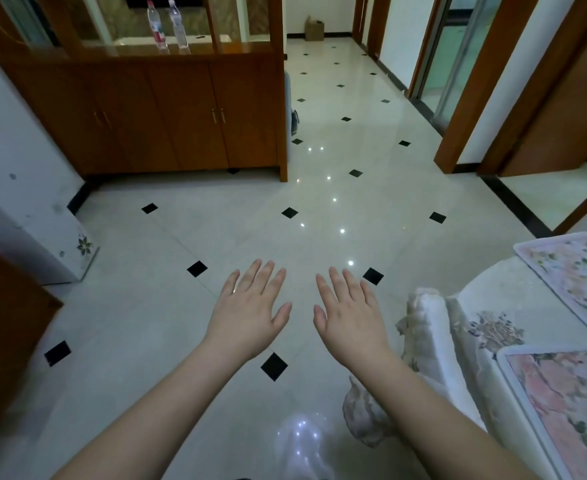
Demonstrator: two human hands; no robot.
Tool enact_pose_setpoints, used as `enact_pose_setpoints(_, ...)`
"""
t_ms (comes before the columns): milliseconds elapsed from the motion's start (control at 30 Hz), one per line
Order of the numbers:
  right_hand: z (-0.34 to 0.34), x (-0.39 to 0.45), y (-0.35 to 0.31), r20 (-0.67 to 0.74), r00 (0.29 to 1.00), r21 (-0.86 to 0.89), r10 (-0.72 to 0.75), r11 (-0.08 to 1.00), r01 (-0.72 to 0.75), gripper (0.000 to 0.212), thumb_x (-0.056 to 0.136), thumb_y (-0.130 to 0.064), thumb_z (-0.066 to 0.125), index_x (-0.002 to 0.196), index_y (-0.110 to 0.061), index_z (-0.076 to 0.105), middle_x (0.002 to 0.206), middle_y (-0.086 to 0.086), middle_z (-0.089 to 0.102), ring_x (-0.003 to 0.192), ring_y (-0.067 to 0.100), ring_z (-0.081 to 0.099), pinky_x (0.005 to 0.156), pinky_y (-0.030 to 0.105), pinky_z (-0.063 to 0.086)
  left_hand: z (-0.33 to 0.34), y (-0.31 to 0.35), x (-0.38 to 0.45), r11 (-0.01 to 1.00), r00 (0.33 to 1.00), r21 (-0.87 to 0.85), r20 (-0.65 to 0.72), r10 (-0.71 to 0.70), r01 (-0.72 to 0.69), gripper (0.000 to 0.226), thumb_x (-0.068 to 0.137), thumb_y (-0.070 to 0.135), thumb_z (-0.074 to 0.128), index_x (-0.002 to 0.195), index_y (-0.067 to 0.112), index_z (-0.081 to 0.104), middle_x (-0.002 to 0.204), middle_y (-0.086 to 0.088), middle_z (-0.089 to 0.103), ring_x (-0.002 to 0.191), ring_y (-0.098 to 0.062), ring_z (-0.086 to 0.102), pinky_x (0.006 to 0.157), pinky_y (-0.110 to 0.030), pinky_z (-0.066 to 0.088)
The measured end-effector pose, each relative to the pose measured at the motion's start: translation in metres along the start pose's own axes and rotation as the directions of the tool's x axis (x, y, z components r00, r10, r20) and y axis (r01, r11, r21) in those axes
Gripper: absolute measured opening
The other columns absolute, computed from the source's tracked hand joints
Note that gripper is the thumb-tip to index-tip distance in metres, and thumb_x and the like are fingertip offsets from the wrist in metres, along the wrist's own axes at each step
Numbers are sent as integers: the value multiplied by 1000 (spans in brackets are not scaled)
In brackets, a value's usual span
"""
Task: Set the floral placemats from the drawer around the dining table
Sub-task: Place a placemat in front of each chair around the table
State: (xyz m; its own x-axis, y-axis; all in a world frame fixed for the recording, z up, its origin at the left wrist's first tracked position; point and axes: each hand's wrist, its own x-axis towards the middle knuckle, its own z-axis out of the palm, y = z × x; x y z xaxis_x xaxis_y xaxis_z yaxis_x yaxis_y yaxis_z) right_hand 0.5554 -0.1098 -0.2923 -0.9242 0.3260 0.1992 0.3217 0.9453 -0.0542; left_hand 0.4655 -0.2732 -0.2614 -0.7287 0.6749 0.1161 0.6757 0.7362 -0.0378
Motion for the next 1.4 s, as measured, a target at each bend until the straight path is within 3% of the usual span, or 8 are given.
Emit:
enact_pose_setpoints(100, 10, 35, 6, -3, 1000, 18, 24, 1000, -24, 58, 90, -39, 31, 136, -16, 57, 140, 9, 56, 130, 29, 52, 109, 46, 32, 4, -7, 39, 1000, 1000, 1, 12, 26, -26, 64, 92, 51, 29, 138, 16, 56, 141, -7, 56, 134, -26, 49, 107, -49, 41)
enact_pose_setpoints(233, 22, 90, 7, -1, 999, 37, 51, 998, -50, 58, 88, -39, 32, 133, -15, 60, 136, 9, 59, 127, 29, 55, 103, 48, 43, 17, -29, 95, 999, 999, -14, 7, 38, -37, 63, 93, 51, 29, 139, 17, 54, 142, -7, 55, 135, -27, 48, 107, -49, 41)
enact_pose_setpoints(433, 44, 183, 5, 18, 994, -9, 109, 994, -109, 58, 88, -38, 31, 133, -16, 60, 137, 8, 58, 128, 29, 54, 103, 47, 43, 39, -71, 186, 994, 995, -57, -16, 96, -97, 63, 93, 50, 29, 140, 16, 53, 143, -8, 55, 135, -29, 48, 105, -47, 42)
enact_pose_setpoints(733, 44, 270, 25, 61, 955, -41, 291, 957, -289, 58, 86, -38, 33, 131, -16, 62, 133, 9, 61, 123, 29, 58, 98, 49, 48, 42, -90, 317, 955, 958, -71, -16, 288, -288, 70, 93, 53, 13, 151, 21, 37, 155, -4, 39, 146, -24, 31, 116, -44, 26)
enact_pose_setpoints(800, 46, 285, 38, 41, 948, -44, 314, 949, -313, 57, 87, -37, 33, 132, -16, 61, 134, 8, 60, 124, 29, 57, 99, 50, 47, 46, -84, 343, 943, 946, -80, -15, 324, -324, 71, 93, 53, 11, 152, 22, 35, 156, -4, 37, 146, -24, 30, 116, -44, 25)
enact_pose_setpoints(967, 51, 328, 84, 19, 910, -45, 414, 910, -413, 57, 87, -38, 34, 132, -16, 61, 135, 8, 60, 125, 29, 57, 101, 49, 45, 55, -56, 417, 912, 916, -80, -32, 400, -402, 63, 94, 52, 26, 143, 21, 50, 145, -3, 53, 137, -23, 46, 109, -43, 38)
enact_pose_setpoints(1133, 59, 369, 153, 2, 871, -27, 492, 871, -491, 58, 87, -35, 32, 134, -15, 59, 138, 10, 57, 128, 30, 54, 104, 50, 43, 61, -11, 506, 874, 881, -113, -36, 472, -473, 73, 92, 55, 8, 154, 23, 27, 160, -1, 30, 150, -21, 21, 119, -42, 16)
enact_pose_setpoints(1400, 65, 438, 273, 62, 850, -41, 523, 852, -521, 57, 93, -34, 32, 145, -17, 46, 151, 11, 43, 139, 29, 41, 113, 43, 30, 66, 80, 625, 834, 835, -48, 14, 550, -549, 61, 95, 49, 28, 142, 18, 51, 145, -5, 53, 137, -25, 46, 109, -46, 38)
